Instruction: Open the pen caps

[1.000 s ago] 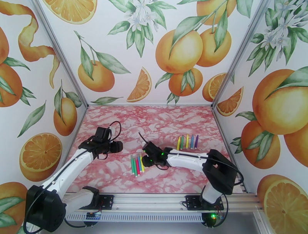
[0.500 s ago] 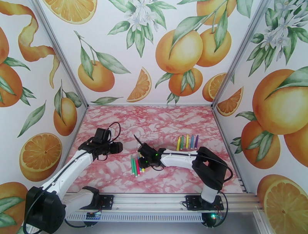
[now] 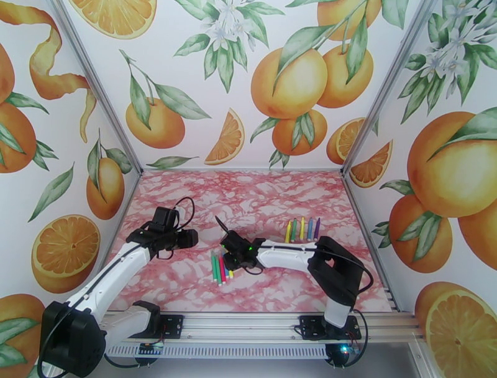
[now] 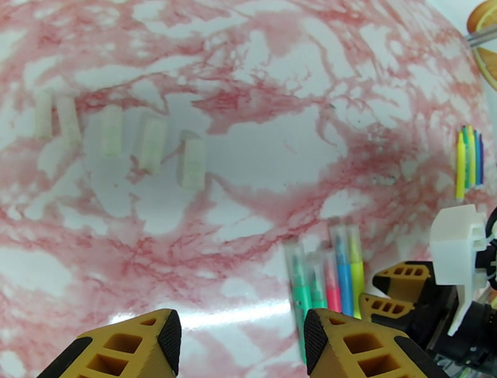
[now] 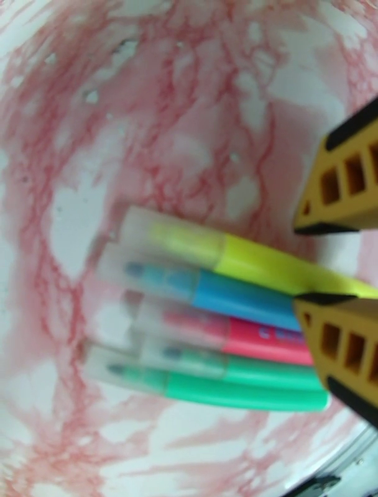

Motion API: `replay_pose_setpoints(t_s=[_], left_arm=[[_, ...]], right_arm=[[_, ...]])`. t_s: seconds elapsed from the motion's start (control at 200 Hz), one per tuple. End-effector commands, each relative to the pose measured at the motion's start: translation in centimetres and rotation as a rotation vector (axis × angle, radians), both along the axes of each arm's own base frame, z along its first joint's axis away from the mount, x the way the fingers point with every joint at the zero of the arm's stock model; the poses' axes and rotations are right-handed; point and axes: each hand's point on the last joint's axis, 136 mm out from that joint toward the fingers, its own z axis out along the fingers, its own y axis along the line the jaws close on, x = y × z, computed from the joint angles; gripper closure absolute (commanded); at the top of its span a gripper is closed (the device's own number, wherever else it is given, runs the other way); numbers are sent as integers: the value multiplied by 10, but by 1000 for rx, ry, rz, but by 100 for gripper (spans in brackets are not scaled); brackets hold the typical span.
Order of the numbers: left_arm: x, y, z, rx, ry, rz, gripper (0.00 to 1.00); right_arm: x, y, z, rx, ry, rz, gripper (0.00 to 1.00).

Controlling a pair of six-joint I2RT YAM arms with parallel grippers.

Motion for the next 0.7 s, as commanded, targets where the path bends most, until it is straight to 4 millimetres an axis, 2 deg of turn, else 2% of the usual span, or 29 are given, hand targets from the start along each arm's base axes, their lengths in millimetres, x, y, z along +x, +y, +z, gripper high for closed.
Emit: replay_pose_setpoints(t_s=[0.0, 0.39, 0.696], left_arm=[[3, 1, 6, -14, -27, 6, 43], [3, 0, 7, -17, -31, 6, 43], [3, 0, 9, -22, -35, 6, 43]], right_arm=[[0, -4, -7, -66, -12, -5, 68], [-4, -3, -13, -96, -6, -2, 68], [-6, -15, -22, -163, -10, -15, 67]])
